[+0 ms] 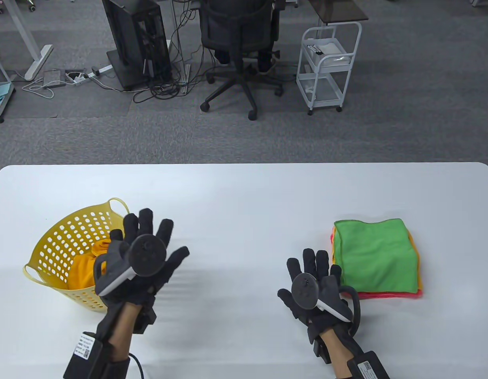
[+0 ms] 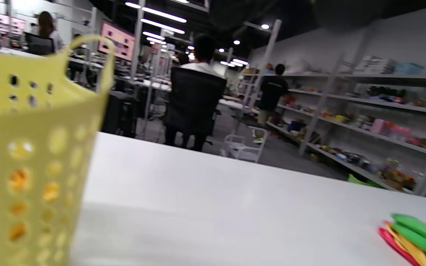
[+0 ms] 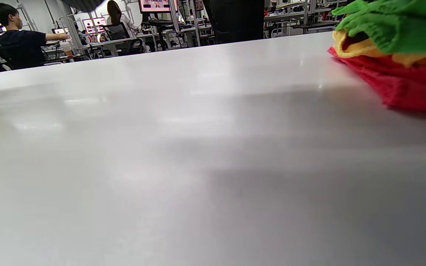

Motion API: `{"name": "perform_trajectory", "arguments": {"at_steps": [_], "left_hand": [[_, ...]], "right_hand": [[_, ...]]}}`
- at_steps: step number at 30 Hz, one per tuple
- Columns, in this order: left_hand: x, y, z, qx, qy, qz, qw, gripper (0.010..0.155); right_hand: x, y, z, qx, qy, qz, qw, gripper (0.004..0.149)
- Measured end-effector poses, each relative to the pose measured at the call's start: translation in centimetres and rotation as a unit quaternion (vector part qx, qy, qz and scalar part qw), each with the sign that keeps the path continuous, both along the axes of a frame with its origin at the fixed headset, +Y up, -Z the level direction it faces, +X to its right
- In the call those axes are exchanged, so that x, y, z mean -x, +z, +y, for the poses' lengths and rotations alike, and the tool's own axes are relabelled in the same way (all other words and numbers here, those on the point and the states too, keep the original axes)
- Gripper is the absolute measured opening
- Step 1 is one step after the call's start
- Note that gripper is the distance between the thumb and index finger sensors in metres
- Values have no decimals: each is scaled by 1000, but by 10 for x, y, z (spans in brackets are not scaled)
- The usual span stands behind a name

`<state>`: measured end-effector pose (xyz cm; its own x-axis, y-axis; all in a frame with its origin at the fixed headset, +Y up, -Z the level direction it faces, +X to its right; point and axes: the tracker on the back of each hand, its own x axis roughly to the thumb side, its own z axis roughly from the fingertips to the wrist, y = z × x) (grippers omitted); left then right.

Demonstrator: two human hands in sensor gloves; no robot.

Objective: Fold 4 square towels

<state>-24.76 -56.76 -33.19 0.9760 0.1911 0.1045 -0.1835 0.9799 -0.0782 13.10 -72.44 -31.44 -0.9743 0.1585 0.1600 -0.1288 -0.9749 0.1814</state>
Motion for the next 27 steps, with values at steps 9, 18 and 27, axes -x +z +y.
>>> {"name": "perform_trajectory", "arguments": {"at_steps": [9, 18, 27], "left_hand": [[82, -35, -10, 124, 20, 156, 980, 73], [105, -51, -52, 260, 27, 208, 942, 78], [115, -69, -72, 347, -21, 225, 910, 76]], "right_hand": [[1, 0, 0, 2, -5, 3, 1000, 81], [1, 0, 0, 3, -10, -4, 1000, 81], [-7, -1, 1, 1, -21, -25, 999, 81]]}}
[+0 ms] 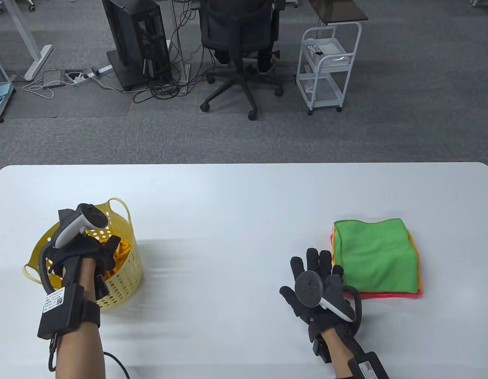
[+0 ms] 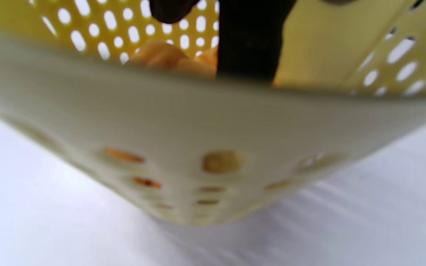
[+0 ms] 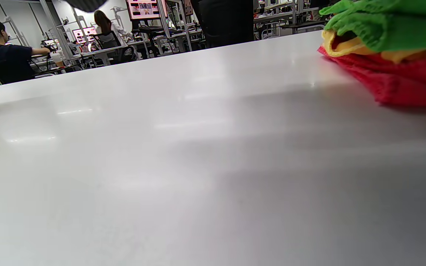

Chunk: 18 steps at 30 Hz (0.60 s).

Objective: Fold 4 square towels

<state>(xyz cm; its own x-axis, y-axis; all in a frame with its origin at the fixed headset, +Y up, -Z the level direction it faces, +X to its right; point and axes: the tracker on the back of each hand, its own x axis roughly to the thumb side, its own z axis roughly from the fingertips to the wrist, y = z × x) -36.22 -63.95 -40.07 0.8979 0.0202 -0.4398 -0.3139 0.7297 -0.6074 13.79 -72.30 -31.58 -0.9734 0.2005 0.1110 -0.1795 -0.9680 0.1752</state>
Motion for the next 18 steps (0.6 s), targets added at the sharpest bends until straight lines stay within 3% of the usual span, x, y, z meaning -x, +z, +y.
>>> {"name": "perform_trajectory", "arguments": {"at_steps": [18], "left_hand": [[0, -4, -19, 58, -39, 27, 997, 78]], "right_hand": [[-4, -4, 0, 1, -4, -9, 1000, 80]]}}
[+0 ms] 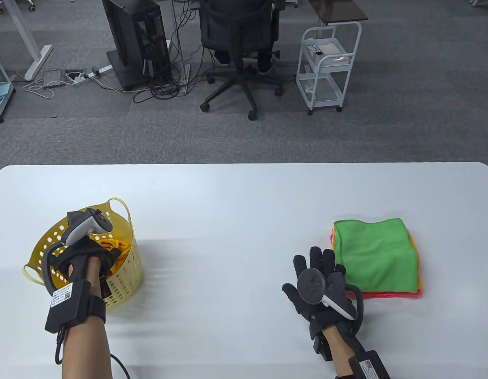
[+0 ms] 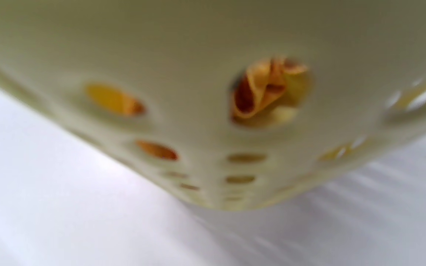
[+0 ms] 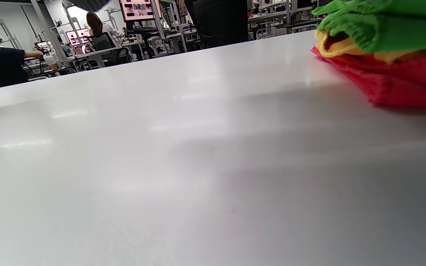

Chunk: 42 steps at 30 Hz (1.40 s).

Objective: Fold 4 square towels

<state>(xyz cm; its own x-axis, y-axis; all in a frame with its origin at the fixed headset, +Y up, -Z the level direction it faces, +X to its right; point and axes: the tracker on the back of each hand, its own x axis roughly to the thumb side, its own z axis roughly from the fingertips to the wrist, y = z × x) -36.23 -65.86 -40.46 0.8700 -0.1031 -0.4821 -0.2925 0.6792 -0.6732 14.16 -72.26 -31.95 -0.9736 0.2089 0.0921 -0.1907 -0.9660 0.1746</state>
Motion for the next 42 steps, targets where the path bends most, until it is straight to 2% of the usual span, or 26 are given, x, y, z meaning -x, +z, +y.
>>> {"name": "perform_trajectory", "arguments": {"at_steps": [9, 17, 21, 28, 32, 36, 39, 42], "left_hand": [[-5, 3, 16, -29, -10, -5, 1000, 81], [-12, 18, 46, -121, -2, -30, 992, 78], [-17, 30, 66, -202, -4, -50, 978, 75], [-29, 54, 100, -347, 9, -103, 932, 72], [-38, 68, 119, -424, 15, -129, 896, 70], [-49, 84, 143, -501, 25, -156, 851, 69], [-58, 94, 165, -525, 59, -176, 831, 68], [-73, 104, 187, -556, 91, -201, 802, 69]], "right_hand": [[1, 0, 0, -3, 1, 5, 1000, 81], [2, 2, 0, -8, 0, 7, 1000, 81], [2, 3, 0, -9, 0, 8, 1000, 81], [3, 4, 0, -9, 4, 13, 1000, 82], [4, 4, 0, -9, 6, 16, 1000, 82], [4, 5, 0, -10, 6, 18, 1000, 82], [4, 5, 0, -14, 5, 16, 1000, 82], [4, 5, 1, -16, 6, 14, 1000, 82]]}}
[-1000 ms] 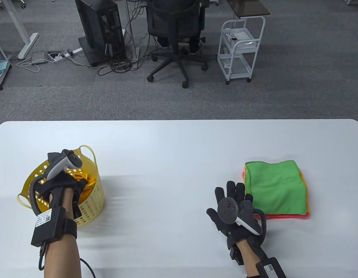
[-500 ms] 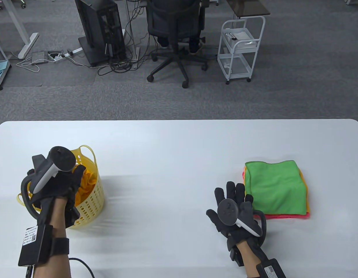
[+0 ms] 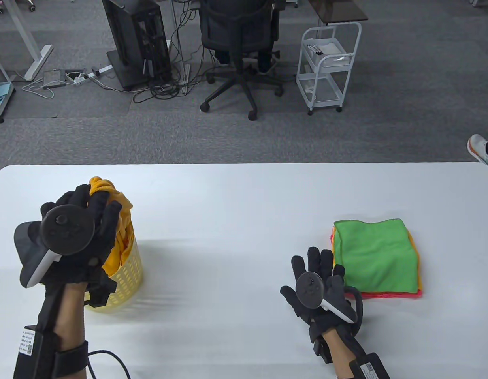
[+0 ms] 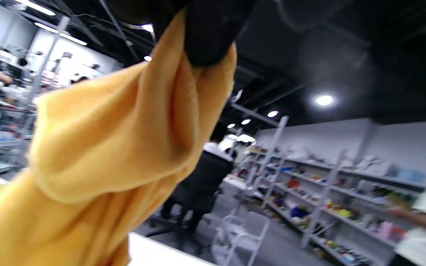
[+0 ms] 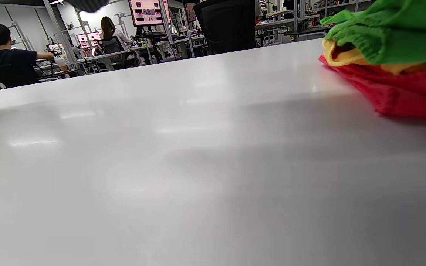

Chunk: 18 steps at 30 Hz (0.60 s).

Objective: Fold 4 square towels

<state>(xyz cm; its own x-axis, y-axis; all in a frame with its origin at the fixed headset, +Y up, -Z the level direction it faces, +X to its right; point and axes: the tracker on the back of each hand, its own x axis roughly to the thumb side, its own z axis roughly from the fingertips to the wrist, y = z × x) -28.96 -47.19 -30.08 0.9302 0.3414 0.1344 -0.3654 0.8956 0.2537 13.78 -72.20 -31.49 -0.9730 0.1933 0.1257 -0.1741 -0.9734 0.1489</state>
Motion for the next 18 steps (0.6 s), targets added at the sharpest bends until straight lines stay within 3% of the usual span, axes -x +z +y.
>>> {"name": "perform_trajectory", "arguments": {"at_steps": [5, 9, 12, 18], "left_hand": [[-29, 14, 32, -57, 12, -61, 996, 69], [-48, 13, 43, -55, 76, -125, 988, 70], [-62, 6, 39, -40, 76, -149, 985, 69], [-95, -20, 0, 26, 88, -216, 972, 69]], "right_hand": [[-2, 1, 1, -3, -3, -4, 1000, 82], [-4, 2, 3, -9, -4, -7, 1000, 82], [-5, 3, 5, -11, -6, -7, 1000, 82], [-8, 3, 6, -15, -5, -9, 1000, 82]]}}
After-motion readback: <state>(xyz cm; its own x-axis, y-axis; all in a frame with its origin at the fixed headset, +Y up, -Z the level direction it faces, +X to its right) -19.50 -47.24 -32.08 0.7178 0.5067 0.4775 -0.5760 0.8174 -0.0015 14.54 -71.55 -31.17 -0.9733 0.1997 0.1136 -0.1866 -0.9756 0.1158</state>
